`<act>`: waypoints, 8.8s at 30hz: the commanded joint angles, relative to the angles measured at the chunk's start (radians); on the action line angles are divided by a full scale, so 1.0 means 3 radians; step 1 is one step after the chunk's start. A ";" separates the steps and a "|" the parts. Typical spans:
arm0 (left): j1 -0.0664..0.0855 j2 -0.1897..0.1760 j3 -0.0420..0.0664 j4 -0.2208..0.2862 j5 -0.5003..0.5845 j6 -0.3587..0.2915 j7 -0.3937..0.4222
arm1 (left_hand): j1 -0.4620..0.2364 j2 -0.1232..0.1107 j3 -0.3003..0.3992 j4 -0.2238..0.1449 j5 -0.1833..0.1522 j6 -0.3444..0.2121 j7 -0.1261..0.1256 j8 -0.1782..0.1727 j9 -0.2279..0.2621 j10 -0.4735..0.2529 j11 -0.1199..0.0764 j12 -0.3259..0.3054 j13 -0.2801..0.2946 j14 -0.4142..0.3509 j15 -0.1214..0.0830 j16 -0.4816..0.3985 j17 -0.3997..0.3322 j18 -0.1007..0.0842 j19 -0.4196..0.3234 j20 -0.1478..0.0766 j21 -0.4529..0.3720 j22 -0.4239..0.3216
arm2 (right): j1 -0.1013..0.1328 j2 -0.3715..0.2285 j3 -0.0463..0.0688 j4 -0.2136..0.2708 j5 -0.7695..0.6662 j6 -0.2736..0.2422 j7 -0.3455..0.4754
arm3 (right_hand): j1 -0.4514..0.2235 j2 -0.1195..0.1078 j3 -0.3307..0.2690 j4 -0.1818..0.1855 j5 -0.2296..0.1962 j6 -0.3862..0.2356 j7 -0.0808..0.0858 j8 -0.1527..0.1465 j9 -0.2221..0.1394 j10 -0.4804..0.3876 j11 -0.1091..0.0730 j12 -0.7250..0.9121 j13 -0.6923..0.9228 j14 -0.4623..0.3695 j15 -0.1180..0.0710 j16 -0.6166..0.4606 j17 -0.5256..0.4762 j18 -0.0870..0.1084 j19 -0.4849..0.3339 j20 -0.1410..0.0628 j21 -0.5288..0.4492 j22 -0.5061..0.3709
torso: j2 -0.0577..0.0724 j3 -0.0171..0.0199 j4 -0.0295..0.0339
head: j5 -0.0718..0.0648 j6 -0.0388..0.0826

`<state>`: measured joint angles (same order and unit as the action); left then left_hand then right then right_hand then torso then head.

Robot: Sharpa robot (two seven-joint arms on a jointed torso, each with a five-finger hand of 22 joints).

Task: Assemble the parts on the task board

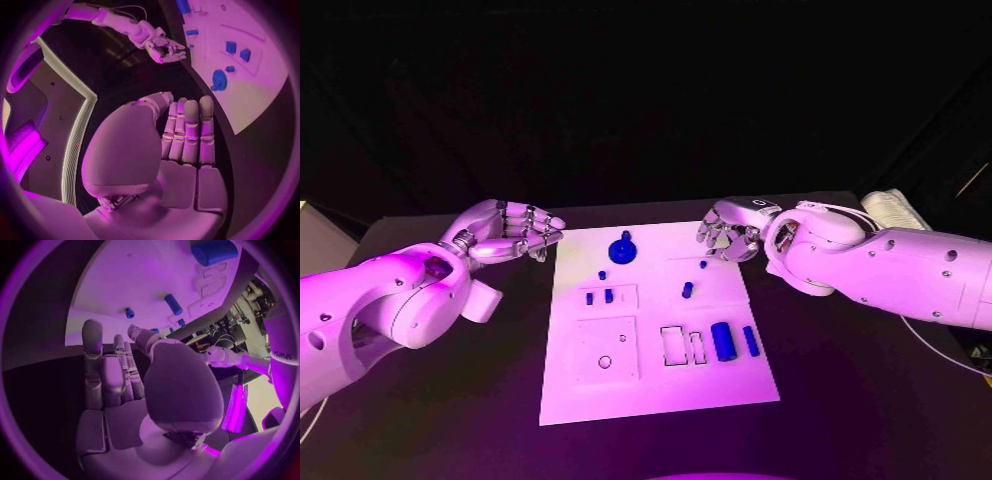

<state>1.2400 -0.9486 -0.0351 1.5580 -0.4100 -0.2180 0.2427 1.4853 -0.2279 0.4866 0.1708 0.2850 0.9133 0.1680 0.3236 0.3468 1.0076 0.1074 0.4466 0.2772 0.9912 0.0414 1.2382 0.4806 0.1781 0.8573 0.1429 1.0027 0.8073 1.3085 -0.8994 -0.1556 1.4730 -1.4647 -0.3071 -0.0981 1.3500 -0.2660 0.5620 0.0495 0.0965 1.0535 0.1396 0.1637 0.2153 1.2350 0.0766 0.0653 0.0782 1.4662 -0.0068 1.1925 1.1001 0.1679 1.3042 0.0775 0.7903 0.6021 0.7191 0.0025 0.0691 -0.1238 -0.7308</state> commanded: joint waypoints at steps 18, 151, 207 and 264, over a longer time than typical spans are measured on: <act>0.0000 -0.0180 0.0004 0.0104 0.0616 0.0261 0.0329 | 0.0019 0.0030 0.0002 -0.0048 0.0021 -0.0014 -0.0004 0.0046 0.0031 0.0023 -0.0025 0.0074 0.0026 -0.0003 -0.0013 -0.0006 0.0019 0.0023 0.0013 -0.0003 -0.0017 -0.0012 | -0.0125 0.0059 -0.0011 0.0099 -0.0829 0.0227 -0.0305 | -0.0041 -0.0024 -0.0009 -0.0027 -0.0007 0.0005 0.0005 -0.0017 0.0052 -0.0183 0.0033 0.0011 -0.0024 0.0195 0.0045 0.0543 0.0516 -0.0113 0.0094 0.0039 0.0518 0.0622 | -0.0002 0.0013 -0.0009 | 0.0005 -0.0014; 0.0001 0.0087 0.0000 -0.0093 0.0616 0.0232 0.0252 | 0.0042 0.0046 0.0028 -0.0092 0.0023 -0.0051 0.0025 0.0042 0.0052 -0.0011 -0.0006 0.0093 0.0022 0.0014 -0.0004 -0.0019 0.0030 0.0020 0.0041 -0.0008 -0.0008 -0.0010 | -0.0847 0.0604 0.0026 0.0776 -0.1098 -0.0616 -0.0501 | 0.0044 0.0288 0.0438 -0.0347 -0.0011 0.0262 -0.0053 0.0226 0.0336 0.0227 -0.0070 -0.0001 -0.0014 0.0190 -0.0063 0.0762 0.0663 -0.0193 0.0136 -0.0018 0.1140 0.1403 | -0.0020 -0.0008 -0.0003 | 0.0701 -0.0298; 0.0001 0.0080 0.0000 -0.0144 0.0694 0.0303 0.0192 | 0.0038 0.0053 0.0036 -0.0099 0.0024 -0.0062 0.0024 0.0041 0.0060 -0.0019 -0.0005 0.0098 0.0018 0.0016 -0.0003 -0.0026 0.0034 0.0021 0.0044 -0.0007 -0.0007 -0.0010 | -0.0847 0.0607 0.0003 0.0788 -0.1096 -0.0481 -0.0521 | 0.0032 0.0291 0.0442 -0.0359 -0.0013 0.0257 -0.0049 0.0228 0.0348 0.0226 -0.0066 -0.0003 -0.0015 0.0189 -0.0058 0.0768 0.0666 -0.0194 0.0133 -0.0013 0.1152 0.1419 | -0.0021 -0.0008 -0.0001 | 0.0698 -0.0329; 0.0001 0.0095 -0.0001 -0.0170 0.0709 0.0382 0.0195 | 0.0029 0.0058 0.0038 -0.0102 0.0022 -0.0071 0.0023 0.0042 0.0067 -0.0023 -0.0006 0.0104 0.0016 0.0018 -0.0003 -0.0032 0.0038 0.0021 0.0049 -0.0007 -0.0006 -0.0009 | -0.0283 -0.0141 0.0041 0.0954 -0.0576 -0.0088 -0.0534 | 0.0081 0.0125 -0.0973 0.0063 0.0013 -0.0219 -0.0026 -0.0156 0.0296 -0.0826 0.0101 0.0354 -0.0036 0.0163 0.0101 0.0873 0.0709 -0.0153 0.0061 0.0146 0.0847 0.1288 | -0.0028 -0.0008 -0.0007 | 0.0450 -0.0132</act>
<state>1.2396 -0.9230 -0.0361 1.5063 -0.2064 -0.1246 0.2869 1.4936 -0.2197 0.4967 0.1448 0.2885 0.8990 0.1749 0.3333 0.3658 1.0078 0.1073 0.4752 0.2828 0.9914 0.0413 1.2344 0.4908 0.1779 0.8648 0.1429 1.0009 0.8053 1.2214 -0.9395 -0.1430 1.7655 -1.6631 -0.4140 -0.2625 1.3691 -0.2309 0.2833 0.0646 0.0968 0.9932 0.1345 0.1190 0.3048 0.9897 0.1066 0.1697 0.0683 1.4665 0.0143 1.4517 1.3086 0.1239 1.3220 0.1164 1.0456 0.9890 0.7107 -0.0009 0.0685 0.0175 -0.7757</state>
